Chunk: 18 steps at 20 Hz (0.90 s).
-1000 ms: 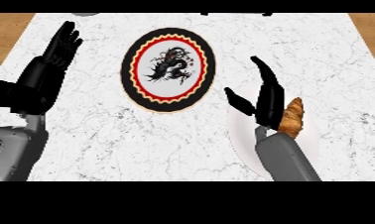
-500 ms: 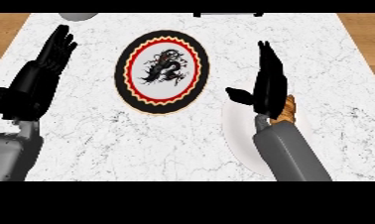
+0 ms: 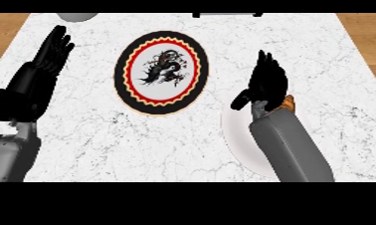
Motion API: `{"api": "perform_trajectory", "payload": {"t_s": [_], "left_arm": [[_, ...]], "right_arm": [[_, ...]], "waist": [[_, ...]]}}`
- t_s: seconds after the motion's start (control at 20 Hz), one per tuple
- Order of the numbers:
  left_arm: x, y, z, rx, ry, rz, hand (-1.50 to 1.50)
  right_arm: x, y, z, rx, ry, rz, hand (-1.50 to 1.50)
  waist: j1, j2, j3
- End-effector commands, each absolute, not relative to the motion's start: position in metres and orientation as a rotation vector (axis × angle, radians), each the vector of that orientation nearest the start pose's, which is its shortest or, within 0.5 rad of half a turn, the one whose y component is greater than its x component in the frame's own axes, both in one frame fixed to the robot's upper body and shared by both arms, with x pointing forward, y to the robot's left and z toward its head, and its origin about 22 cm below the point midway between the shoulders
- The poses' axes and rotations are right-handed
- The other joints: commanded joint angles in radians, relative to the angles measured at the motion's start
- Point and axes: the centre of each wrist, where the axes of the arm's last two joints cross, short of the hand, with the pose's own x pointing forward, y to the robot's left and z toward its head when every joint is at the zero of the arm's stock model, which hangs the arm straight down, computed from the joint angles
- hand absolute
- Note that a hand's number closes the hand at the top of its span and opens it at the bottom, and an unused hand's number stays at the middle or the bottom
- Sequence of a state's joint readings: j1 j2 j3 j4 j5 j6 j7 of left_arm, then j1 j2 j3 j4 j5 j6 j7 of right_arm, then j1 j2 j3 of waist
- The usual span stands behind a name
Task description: Pick the croissant from the plate and place it in the plate
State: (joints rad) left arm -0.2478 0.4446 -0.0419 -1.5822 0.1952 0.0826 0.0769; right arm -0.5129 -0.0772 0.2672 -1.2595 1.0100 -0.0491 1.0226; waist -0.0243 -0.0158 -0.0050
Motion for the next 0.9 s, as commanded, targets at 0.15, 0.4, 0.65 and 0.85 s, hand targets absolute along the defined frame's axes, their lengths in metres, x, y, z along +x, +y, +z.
{"api": "perform_trajectory", "payload": {"t_s": [0.15, 0.4, 0.65, 0.85], "left_arm": [[0.301, 0.277, 0.098, 0.149, -1.736, -0.222, 0.00], [0.303, 0.275, 0.093, 0.139, -1.734, -0.220, 0.00], [0.295, 0.283, 0.097, 0.154, -1.733, -0.232, 0.00], [0.301, 0.287, 0.117, 0.164, -1.743, -0.215, 0.00]], "right_arm": [[0.345, -0.114, 0.104, -1.060, -0.564, 0.704, -1.50], [0.338, -0.121, 0.097, -1.101, -0.513, 0.677, -1.50], [0.334, -0.145, 0.075, -1.156, -0.379, 0.680, -1.50], [0.327, -0.165, 0.074, -1.127, -0.332, 0.650, -1.50]], "waist": [[0.005, 0.010, 0.003], [0.013, 0.013, 0.004], [0.014, 0.011, 0.004], [0.010, 0.009, 0.004]]}}
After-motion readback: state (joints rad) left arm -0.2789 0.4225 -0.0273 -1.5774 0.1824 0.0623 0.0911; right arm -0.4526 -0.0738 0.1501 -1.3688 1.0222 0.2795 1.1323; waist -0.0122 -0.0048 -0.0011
